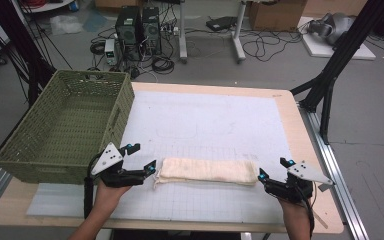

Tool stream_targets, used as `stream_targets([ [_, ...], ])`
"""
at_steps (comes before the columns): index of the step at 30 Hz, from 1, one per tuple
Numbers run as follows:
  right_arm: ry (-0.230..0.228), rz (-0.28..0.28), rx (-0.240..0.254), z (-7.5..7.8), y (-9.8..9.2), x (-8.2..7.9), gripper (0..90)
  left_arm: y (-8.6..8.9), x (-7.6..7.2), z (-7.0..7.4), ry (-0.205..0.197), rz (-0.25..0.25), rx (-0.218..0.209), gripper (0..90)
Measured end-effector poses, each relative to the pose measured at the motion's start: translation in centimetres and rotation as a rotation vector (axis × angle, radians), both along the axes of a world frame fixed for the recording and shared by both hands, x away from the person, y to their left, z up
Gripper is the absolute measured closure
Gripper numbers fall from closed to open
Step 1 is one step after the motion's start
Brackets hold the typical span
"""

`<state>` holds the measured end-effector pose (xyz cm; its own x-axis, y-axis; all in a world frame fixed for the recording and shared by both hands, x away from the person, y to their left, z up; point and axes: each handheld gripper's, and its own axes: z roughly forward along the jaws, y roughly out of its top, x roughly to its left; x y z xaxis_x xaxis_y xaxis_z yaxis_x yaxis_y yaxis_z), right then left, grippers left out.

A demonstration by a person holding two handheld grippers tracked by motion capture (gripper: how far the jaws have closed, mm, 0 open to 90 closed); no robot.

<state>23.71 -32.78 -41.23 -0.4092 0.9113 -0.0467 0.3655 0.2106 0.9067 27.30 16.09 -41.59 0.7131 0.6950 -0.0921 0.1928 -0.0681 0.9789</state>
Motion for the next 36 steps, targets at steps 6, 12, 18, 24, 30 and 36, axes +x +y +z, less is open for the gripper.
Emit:
stream_targets([
  [6, 0.002, -0.003, -0.001, -0.1, -0.01, 0.18, 17.9, 0.13, 0.07, 0.01, 0.002, -0.001, 0.007, 17.4],
  [12, 0.004, -0.015, 0.009, -0.16, -0.18, 0.11, 16.5, 0.11, 0.07, -0.11, 0.014, -0.021, 0.018, 17.8],
  [18, 0.02, -0.007, 0.005, -0.3, -0.15, 0.4, 16.5, 0.17, 0.03, -0.13, 0.018, -0.025, 0.021, 18.0],
  [24, 0.02, 0.004, 0.015, -0.25, -0.05, 0.36, 16.5, 0.05, 0.06, -0.14, 0.023, -0.031, 0.022, 18.1],
  [30, 0.021, 0.01, 0.006, -0.37, -0.14, 0.37, 16.5, -0.24, 0.06, -0.11, 0.027, -0.046, 0.023, 18.3],
  [36, 0.028, 0.012, 0.01, -0.41, -0.18, 0.35, 16.5, -0.33, 0.0, 0.36, 0.025, -0.047, 0.011, 18.5],
])
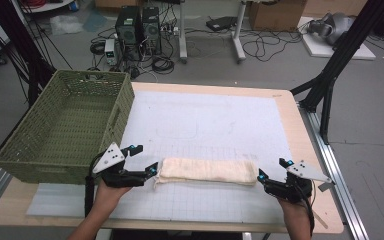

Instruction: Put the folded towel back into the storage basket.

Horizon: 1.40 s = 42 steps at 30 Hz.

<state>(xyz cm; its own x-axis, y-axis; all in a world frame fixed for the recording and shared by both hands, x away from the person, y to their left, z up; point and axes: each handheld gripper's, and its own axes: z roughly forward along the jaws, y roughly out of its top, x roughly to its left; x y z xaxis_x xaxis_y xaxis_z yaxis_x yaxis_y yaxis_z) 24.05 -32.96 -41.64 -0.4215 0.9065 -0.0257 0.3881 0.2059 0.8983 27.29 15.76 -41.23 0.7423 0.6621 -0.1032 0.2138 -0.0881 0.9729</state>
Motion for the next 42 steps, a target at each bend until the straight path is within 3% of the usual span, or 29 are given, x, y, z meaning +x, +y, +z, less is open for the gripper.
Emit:
stream_targets([
  [9, 0.001, 0.012, -0.002, 0.0, 0.2, 0.1, 16.5, -0.4, 0.0, 0.4, 0.017, -0.013, 0.007, 18.5],
  [18, 0.006, 0.011, -0.001, -0.1, 0.2, 0.1, 16.5, -1.7, 1.0, -0.4, 0.108, -0.025, 0.055, 18.5],
  [28, 0.01, 0.016, -0.007, -0.2, 0.3, 0.2, 16.5, -3.5, 3.0, -2.3, 0.267, -0.03, 0.156, 24.9],
  [42, 0.016, 0.019, -0.01, -0.2, 0.4, 0.2, 16.5, -4.1, 3.7, -3.2, 0.335, -0.006, 0.233, 31.1],
])
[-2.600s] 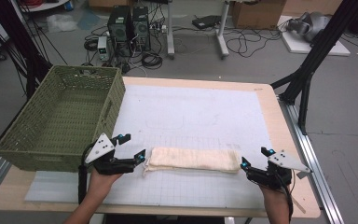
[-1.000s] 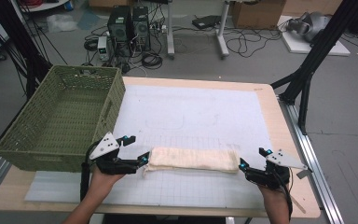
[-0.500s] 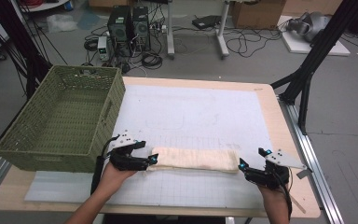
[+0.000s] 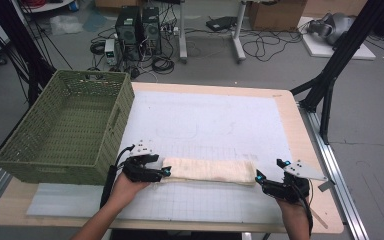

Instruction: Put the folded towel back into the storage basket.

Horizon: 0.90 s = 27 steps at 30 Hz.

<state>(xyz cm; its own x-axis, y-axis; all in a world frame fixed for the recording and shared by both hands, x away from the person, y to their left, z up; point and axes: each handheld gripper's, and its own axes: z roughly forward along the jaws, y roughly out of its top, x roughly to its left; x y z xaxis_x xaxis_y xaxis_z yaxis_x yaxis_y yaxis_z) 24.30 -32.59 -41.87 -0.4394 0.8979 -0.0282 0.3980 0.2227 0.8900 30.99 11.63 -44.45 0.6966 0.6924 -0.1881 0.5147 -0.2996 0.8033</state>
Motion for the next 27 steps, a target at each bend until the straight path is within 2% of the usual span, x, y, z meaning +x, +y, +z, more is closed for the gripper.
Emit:
stream_targets([
  [6, -0.001, 0.003, 0.001, 0.0, 0.1, 0.0, 16.5, -0.4, -0.2, -0.2, 0.002, -0.048, 0.051, 42.0],
  [9, 0.004, 0.003, 0.004, 0.0, 0.0, 0.0, 16.5, -0.6, -0.1, -0.3, 0.013, -0.048, 0.069, 43.1],
  [14, 0.002, 0.002, 0.001, 0.0, 0.0, 0.0, 16.5, -0.7, -0.2, -0.3, 0.007, -0.047, 0.083, 44.0],
  [17, 0.003, 0.001, 0.002, 0.0, 0.0, 0.0, 16.5, -0.8, -0.4, -0.2, 0.006, -0.048, 0.1, 48.1],
  [19, 0.007, -0.002, 0.004, 0.0, 0.0, 0.0, 16.6, -1.0, -0.6, -0.2, 0.01, -0.055, 0.111, 55.5],
  [21, 0.01, -0.003, 0.004, 0.0, 0.0, 0.0, 16.6, -1.0, -0.6, -0.1, 0.024, -0.059, 0.102, 58.4],
  [23, 0.01, -0.003, -0.001, -0.1, -0.1, 0.0, 16.6, -1.0, -0.7, -0.1, 0.031, -0.073, 0.1, 68.3],
  [24, 0.01, -0.003, -0.001, -0.1, -0.1, 0.0, 16.6, -1.1, -0.7, -0.1, 0.039, -0.075, 0.09, 68.3],
  [27, 0.008, -0.004, 0.001, -0.1, -0.1, 0.0, 16.6, -1.0, -0.6, -0.1, 0.059, -0.088, 0.07, 76.7],
])
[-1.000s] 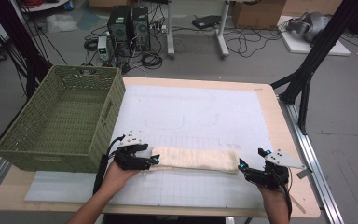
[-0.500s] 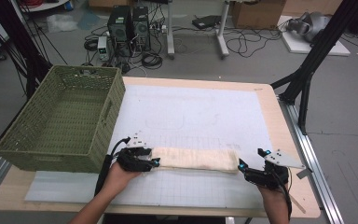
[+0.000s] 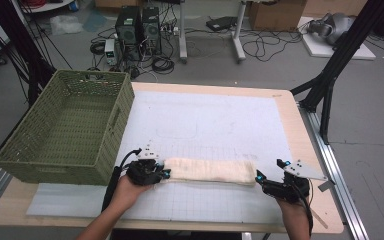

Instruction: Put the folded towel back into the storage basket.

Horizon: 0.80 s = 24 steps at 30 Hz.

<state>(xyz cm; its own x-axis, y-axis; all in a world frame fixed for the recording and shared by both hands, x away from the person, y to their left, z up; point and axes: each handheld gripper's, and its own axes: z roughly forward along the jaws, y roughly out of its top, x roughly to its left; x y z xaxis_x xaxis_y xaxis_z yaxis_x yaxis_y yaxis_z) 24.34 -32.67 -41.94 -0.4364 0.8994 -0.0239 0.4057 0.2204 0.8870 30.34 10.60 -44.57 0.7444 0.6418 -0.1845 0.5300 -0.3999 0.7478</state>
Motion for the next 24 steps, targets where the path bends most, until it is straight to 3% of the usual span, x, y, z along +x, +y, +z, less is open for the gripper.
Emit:
stream_targets([
  [8, 0.006, -0.006, 0.003, 0.0, -0.2, -0.1, 16.6, 0.4, -0.2, -0.2, 0.018, 0.031, -0.058, 80.9],
  [10, 0.01, -0.007, 0.008, -0.1, -0.3, -0.1, 16.6, 0.4, -0.3, -0.1, 0.003, 0.03, -0.071, 81.0],
  [19, 0.018, -0.005, 0.019, -0.2, -0.3, 0.2, 16.6, 1.3, -0.6, 0.8, -0.014, 0.025, -0.219, 80.8],
  [24, 0.012, 0.006, 0.019, -0.2, 0.0, 0.4, 16.6, 1.4, -0.7, 1.1, -0.044, 0.01, -0.258, 80.8],
])
